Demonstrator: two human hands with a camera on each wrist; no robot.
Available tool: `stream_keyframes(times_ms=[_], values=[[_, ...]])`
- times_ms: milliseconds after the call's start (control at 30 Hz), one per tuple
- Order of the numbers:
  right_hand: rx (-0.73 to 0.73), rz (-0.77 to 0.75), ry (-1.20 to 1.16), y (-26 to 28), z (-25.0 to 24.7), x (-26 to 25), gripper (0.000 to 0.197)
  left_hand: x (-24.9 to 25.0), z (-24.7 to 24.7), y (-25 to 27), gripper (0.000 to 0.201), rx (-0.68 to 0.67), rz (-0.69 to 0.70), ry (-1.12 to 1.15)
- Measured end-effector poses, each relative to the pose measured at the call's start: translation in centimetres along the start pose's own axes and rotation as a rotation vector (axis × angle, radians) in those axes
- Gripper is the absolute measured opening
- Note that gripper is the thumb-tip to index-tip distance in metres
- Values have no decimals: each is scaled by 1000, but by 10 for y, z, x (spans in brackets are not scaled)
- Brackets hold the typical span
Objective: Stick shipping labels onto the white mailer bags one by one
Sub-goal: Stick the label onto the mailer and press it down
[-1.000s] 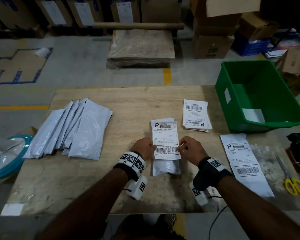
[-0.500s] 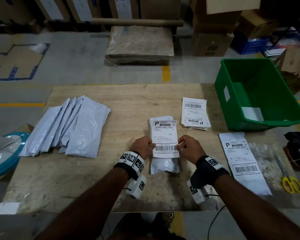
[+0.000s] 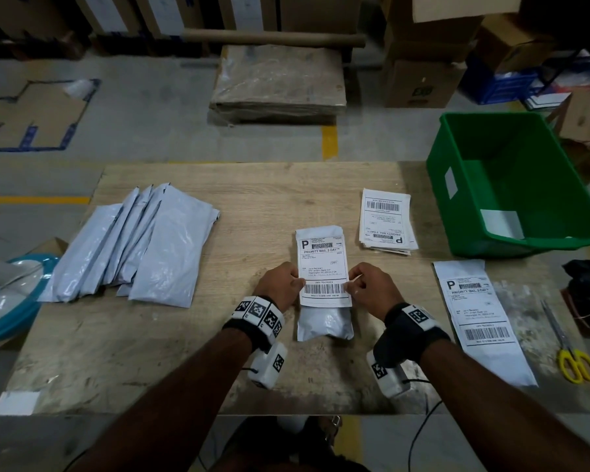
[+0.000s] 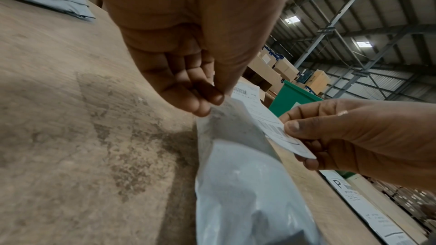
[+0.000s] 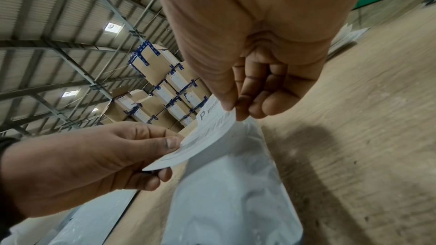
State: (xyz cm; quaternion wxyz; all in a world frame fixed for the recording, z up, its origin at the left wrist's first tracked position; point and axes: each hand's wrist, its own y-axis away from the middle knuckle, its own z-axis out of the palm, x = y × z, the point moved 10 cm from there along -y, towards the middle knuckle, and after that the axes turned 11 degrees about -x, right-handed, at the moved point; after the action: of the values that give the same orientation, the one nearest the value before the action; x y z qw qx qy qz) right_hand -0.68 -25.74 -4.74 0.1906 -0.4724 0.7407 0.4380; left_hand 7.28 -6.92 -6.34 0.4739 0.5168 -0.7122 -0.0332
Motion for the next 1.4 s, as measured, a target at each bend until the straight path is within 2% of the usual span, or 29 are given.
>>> stream_keyframes(times_ms=[467, 967, 1233, 1400], values=[[-17, 9, -8, -7, 5, 8, 10, -1, 1, -3, 12, -3, 13, 5], [-99, -30, 22, -5, 12, 7, 12, -8, 4, -5, 14, 4, 8, 5], [-110, 13, 72, 2, 6, 10, 36, -6, 5, -4, 15, 22, 12, -25], [-71, -33, 86, 7, -2, 6, 32, -8, 3, 0, 27, 4, 3, -39]])
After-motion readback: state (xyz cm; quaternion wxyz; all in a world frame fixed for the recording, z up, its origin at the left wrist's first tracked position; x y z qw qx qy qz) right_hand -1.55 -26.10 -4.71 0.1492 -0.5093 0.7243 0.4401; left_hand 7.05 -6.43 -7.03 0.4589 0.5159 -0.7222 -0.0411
